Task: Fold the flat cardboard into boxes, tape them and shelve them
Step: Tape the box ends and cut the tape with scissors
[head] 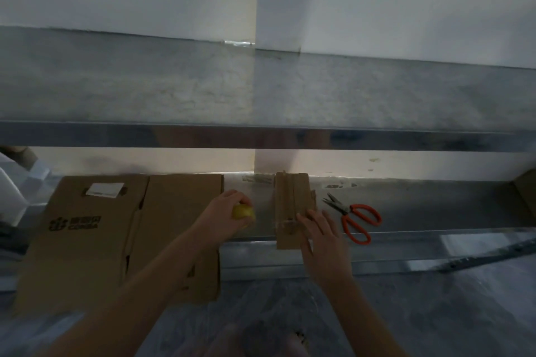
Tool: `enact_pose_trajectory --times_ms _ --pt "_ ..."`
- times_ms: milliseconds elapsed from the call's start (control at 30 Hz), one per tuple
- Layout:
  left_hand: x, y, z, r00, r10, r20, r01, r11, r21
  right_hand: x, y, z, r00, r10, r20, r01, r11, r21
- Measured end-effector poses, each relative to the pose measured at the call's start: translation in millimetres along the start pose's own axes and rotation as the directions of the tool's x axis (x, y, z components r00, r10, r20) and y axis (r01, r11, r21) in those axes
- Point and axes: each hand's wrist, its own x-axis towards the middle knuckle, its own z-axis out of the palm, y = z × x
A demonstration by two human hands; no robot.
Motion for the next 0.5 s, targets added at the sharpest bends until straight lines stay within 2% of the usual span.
enact_pose_trajectory --times_ms 167,300,367,500 --pt "-20.8 10.0 -5.2 0.989 0.126 -0.082 -0.125 0.992 0.02 4.3 -45.9 -15.9 0.972 -0.147 -0.182 0.159 0.986 0.053" --pt "-34.7 16.6 -7.2 0.97 0.201 -0.139 -0.197 0.98 0.044 16.7 -87.3 -18.3 0.973 -0.219 -0.08 0.225 0.971 0.086" --pt "-41.1 16.7 -9.2 0.963 0.22 -0.154 -0.213 0.975 0.064 19.5 -98.5 -12.6 0.982 -0.189 -0.011 0.189 0.974 0.121" --pt "-54.0 15.1 -14.3 0.95 0.219 -0.221 -0.211 0.976 0.062 19.9 -109.0 -1.8 0.994 -0.106 0.038 0.091 0.956 0.279"
